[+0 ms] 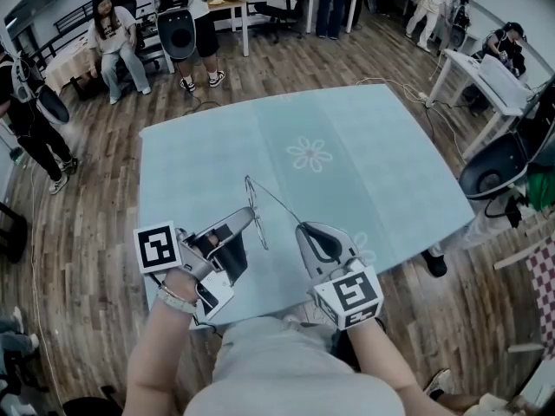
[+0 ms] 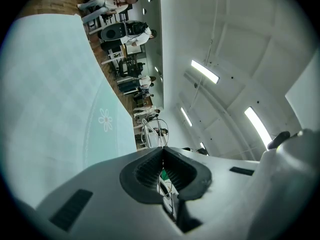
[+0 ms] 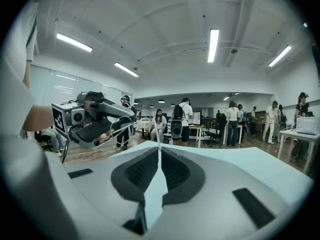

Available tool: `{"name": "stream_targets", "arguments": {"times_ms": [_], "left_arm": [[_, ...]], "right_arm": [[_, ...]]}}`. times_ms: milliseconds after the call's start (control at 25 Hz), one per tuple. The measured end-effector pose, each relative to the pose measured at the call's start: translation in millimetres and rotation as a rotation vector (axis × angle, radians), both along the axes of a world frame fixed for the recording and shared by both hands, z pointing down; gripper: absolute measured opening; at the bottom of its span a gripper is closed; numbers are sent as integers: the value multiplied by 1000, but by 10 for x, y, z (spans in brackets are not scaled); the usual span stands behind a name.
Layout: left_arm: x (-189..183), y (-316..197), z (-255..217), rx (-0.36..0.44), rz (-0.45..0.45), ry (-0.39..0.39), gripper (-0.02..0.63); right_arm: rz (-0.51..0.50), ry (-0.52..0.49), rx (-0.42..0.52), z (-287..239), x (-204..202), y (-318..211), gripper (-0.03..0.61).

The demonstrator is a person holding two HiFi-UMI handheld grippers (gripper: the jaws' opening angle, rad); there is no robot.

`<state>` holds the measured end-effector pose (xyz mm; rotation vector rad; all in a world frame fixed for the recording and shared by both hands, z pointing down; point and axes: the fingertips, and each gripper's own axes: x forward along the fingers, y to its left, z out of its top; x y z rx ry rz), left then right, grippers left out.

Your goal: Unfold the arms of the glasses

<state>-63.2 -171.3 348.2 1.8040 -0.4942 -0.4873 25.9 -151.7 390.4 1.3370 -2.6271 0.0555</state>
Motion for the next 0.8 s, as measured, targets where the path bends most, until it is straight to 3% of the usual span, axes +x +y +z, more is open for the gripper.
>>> {"name": "stream_targets", "arguments": {"times_ms": [800], "left_arm": [[48,244,114,-27,51,9,12]], "right_arm": [[114,-36,-18,3,350,-202,25]]}}
